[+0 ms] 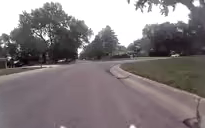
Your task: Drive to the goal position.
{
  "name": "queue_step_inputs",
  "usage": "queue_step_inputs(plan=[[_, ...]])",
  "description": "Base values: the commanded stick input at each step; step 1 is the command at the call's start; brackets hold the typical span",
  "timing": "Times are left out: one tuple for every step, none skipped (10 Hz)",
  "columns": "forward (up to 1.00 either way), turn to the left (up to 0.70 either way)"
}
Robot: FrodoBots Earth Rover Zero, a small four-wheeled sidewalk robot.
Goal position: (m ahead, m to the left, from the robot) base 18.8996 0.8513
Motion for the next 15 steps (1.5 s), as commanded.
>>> queue_step_inputs(plan=[[1.0,0.0],[1.0,0.0],[1.0,0.0],[1.0,0.0],[1.0,0.0],[1.0,0.0],[1.0,0.0],[1.0,0.0],[1.0,0.0],[1.0,0.0],[1.0,0.0],[1.0,0.0],[1.0,0.0],[1.0,0.0],[1.0,0.0]])
